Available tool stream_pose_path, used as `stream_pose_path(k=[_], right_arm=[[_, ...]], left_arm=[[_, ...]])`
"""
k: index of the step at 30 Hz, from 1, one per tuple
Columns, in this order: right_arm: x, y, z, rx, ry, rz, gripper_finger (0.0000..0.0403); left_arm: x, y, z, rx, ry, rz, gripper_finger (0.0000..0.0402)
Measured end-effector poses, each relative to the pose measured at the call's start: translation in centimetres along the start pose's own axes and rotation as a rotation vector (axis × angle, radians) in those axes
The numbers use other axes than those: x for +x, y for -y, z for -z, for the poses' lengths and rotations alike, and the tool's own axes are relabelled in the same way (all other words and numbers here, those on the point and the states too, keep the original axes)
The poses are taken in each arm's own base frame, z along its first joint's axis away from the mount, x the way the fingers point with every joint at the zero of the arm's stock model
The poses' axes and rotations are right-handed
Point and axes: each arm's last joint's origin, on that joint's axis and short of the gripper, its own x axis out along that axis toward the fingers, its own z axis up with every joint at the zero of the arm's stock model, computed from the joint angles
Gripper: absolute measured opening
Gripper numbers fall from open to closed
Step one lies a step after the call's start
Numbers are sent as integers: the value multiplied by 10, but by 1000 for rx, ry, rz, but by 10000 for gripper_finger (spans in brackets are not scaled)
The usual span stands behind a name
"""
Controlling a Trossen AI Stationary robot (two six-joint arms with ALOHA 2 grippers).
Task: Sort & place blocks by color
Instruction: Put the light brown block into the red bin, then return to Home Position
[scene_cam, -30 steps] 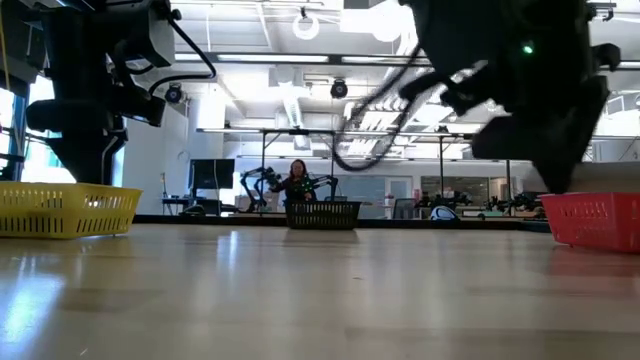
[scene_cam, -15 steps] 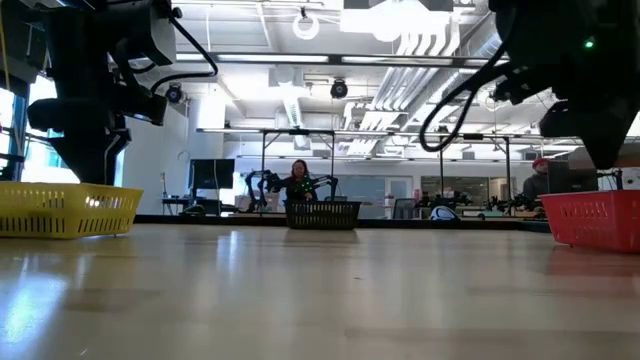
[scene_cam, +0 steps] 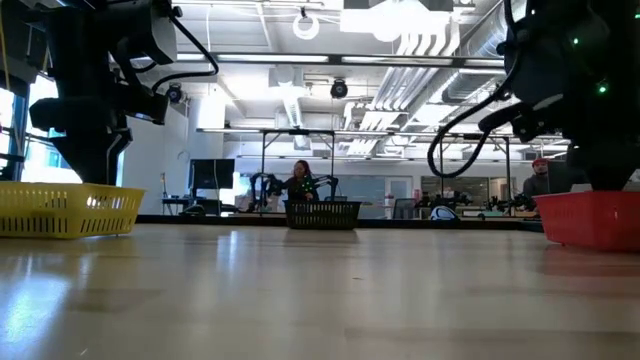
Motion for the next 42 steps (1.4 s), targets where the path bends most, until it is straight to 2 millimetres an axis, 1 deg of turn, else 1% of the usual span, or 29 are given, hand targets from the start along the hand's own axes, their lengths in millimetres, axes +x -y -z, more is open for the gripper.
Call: stream_pose_path(k=[2,5,8,13,16,20,25,29,34,37,40,42], right_arm=[[3,1,0,5,-6,6,141],[3,1,-2,9,11,13,176],[-3,1,-5,16,48,12,196],[-17,4,-9,21,70,25,200],[-31,5,-13,69,84,9,194],[-53,0,-19,133,173,-64,185],[-81,-13,-24,179,413,-177,179],[-97,-21,-28,206,560,-248,178],[-108,-33,-36,179,663,-365,178],[-115,-40,-41,155,721,-431,178],[-122,-45,-45,118,778,-488,178],[-127,-48,-47,82,807,-523,178]], left_arm=[[0,0,0,0,0,0,216],[0,0,0,6,0,0,216],[0,0,0,18,0,0,216],[0,0,0,18,0,-1,216],[0,0,0,39,4,2,216],[-2,8,-3,100,69,32,216],[-16,24,-3,158,228,119,218],[-32,35,0,189,388,165,218],[-55,44,7,192,590,197,218],[-66,44,14,190,682,179,218],[-74,45,22,204,739,174,218],[-80,47,25,230,772,202,218]])
